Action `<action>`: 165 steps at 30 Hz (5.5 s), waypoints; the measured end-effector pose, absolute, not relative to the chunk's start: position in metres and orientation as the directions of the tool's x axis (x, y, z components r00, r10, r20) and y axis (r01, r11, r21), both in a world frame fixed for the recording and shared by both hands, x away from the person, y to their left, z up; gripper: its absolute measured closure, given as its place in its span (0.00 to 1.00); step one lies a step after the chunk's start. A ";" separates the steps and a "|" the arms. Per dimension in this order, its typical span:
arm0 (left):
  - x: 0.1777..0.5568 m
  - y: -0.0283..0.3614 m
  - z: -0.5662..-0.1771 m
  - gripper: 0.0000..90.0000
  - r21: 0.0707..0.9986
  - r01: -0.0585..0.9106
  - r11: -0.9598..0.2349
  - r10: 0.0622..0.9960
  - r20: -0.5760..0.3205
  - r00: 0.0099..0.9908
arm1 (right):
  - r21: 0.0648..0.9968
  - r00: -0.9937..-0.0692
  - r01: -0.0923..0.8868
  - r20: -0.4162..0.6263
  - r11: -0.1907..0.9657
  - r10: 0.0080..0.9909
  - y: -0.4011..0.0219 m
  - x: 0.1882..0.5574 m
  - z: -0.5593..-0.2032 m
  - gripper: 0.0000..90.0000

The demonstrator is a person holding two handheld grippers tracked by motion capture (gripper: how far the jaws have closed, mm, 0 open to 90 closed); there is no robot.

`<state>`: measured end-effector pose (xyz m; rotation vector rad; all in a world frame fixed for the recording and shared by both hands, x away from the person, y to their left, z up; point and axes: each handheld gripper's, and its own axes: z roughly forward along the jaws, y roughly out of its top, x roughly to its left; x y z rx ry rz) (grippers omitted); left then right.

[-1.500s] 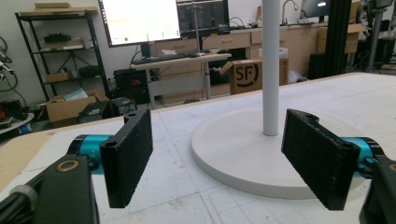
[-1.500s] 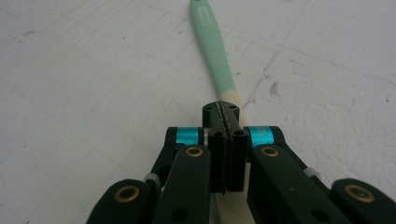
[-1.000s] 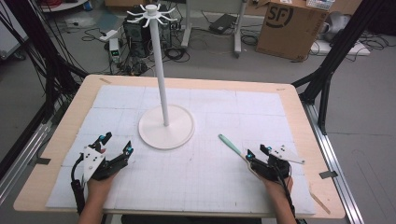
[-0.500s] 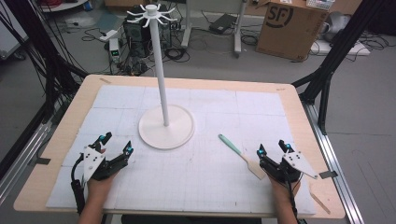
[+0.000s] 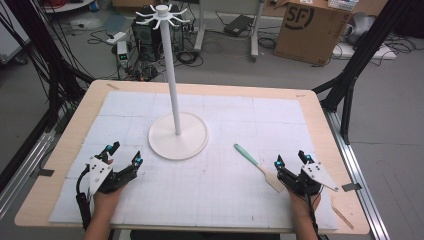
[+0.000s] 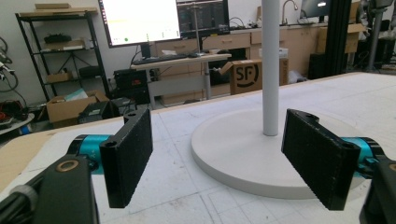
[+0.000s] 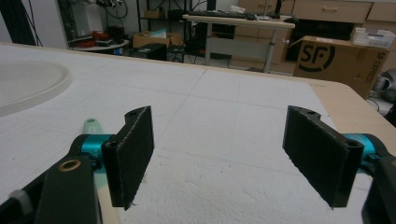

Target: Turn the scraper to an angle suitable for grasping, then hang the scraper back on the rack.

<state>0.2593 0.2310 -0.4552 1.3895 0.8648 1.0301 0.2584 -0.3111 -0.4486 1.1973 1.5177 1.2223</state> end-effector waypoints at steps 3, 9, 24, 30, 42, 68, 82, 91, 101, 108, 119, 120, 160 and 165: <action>0.259 0.231 -0.455 0.28 0.994 -0.063 -0.087 0.933 0.104 0.345 | 0.981 -0.223 0.180 -0.031 0.072 0.974 -0.313 0.260 -0.449 0.31; 0.259 0.231 -0.455 0.28 0.994 -0.065 -0.086 0.931 0.103 0.349 | 0.980 -0.212 0.189 -0.015 0.056 0.977 -0.313 0.260 -0.449 0.28; 0.259 0.228 -0.455 0.28 0.992 -0.060 -0.110 0.932 0.124 0.341 | 0.983 -0.212 0.168 -0.031 0.068 0.977 -0.312 0.257 -0.449 0.23; 0.259 0.227 -0.455 0.28 0.991 -0.062 -0.118 0.933 0.132 0.334 | 0.984 -0.216 0.166 -0.022 0.059 0.976 -0.313 0.257 -0.449 0.23; 0.260 0.228 -0.455 0.28 0.992 -0.058 -0.108 0.934 0.122 0.336 | 0.984 -0.207 0.165 -0.027 0.062 0.978 -0.313 0.258 -0.449 0.23; 0.261 0.229 -0.455 0.28 0.994 -0.047 -0.097 0.936 0.107 0.336 | 0.982 -0.211 0.181 -0.022 0.061 0.977 -0.314 0.260 -0.449 0.24; 0.260 0.228 -0.455 0.28 0.992 -0.054 -0.116 0.929 0.128 0.349 | 0.972 -0.251 0.231 0.018 0.042 0.968 -0.315 0.265 -0.448 0.28; 0.259 0.227 -0.455 0.28 0.991 -0.061 -0.118 0.931 0.132 0.341 | 0.949 -0.412 0.278 -0.021 0.148 0.911 -0.312 0.273 -0.447 0.29; 0.259 0.227 -0.455 0.28 0.990 -0.063 -0.124 0.929 0.139 0.344 | 0.920 -0.495 0.347 0.015 0.181 0.869 -0.307 0.280 -0.445 0.25; 0.259 0.227 -0.455 0.28 0.990 -0.063 -0.124 0.930 0.138 0.341 | 0.876 -0.600 0.369 -0.032 0.311 0.799 -0.288 0.285 -0.440 0.33; 0.260 0.227 -0.455 0.28 0.990 -0.066 -0.123 0.929 0.138 0.344 | 0.833 -0.636 0.411 -0.028 0.370 0.771 -0.281 0.293 -0.447 0.45; 0.260 0.227 -0.455 0.28 0.990 -0.065 -0.123 0.928 0.138 0.345 | 0.831 -0.641 0.411 -0.029 0.375 0.767 -0.281 0.294 -0.447 0.46; 0.259 0.226 -0.455 0.28 0.989 -0.064 -0.131 0.928 0.145 0.344 | 0.762 -0.656 0.508 0.040 0.401 0.754 -0.281 0.308 -0.450 0.71; 0.259 0.226 -0.455 0.28 0.989 -0.064 -0.131 0.927 0.145 0.345 | 0.762 -0.651 0.508 0.034 0.402 0.758 -0.281 0.307 -0.450 0.74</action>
